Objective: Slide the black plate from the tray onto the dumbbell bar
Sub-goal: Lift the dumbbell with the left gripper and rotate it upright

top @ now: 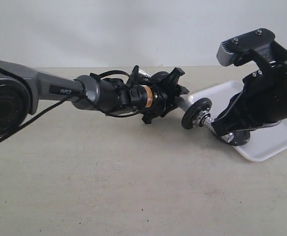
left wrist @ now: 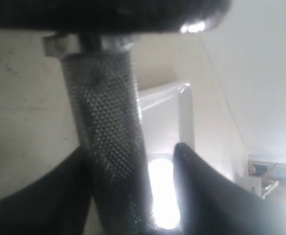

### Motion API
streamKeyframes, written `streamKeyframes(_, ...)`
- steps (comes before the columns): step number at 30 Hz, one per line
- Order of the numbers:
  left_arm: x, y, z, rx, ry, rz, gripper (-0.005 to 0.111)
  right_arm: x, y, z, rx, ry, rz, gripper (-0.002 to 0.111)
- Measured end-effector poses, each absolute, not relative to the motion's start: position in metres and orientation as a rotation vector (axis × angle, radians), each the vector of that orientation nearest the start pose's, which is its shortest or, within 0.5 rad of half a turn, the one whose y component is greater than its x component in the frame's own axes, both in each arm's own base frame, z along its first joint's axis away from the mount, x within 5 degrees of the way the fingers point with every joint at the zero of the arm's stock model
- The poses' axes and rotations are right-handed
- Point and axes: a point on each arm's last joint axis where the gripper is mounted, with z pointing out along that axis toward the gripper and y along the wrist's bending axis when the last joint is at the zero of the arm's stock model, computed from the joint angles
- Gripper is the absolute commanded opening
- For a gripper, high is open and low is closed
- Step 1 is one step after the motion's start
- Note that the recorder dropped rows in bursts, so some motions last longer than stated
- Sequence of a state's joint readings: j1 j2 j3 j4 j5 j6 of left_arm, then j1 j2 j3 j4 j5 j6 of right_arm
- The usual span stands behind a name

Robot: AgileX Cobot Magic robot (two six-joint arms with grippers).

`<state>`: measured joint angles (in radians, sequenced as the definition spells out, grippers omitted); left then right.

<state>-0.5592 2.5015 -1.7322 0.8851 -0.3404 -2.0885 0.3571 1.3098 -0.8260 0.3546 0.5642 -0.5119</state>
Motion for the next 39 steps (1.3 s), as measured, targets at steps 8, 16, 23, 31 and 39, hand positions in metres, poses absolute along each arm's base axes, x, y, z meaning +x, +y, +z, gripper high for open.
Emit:
streamKeyframes(8, 0.454, -0.311, 0.081, -0.568, 2.203, -1.319, 0.004, 0.234, 0.106, 0.254, -0.777, 2.393, 0.296, 0.0)
streamKeyframes(16, 0.451, -0.313, 0.08, -0.415, 2.235, -1.277, 0.004, 0.234, 0.105, 0.254, -0.778, 2.39, 0.289, 0.0)
streamKeyframes(23, 0.446, -0.317, 0.082, -0.245, 2.265, -1.248, 0.004, 0.234, 0.105, 0.253, -0.787, 2.389, 0.279, 0.0)
streamKeyframes(31, 0.447, -0.271, 0.098, -0.009, 2.319, -1.034, 0.004, 0.234, 0.105, 0.253, -0.785, 2.391, 0.28, 0.0)
streamKeyframes(39, 0.446, -0.218, 0.103, 0.078, 2.373, -0.915, 0.004, 0.234, 0.105, 0.252, -0.779, 2.401, 0.285, 0.0)
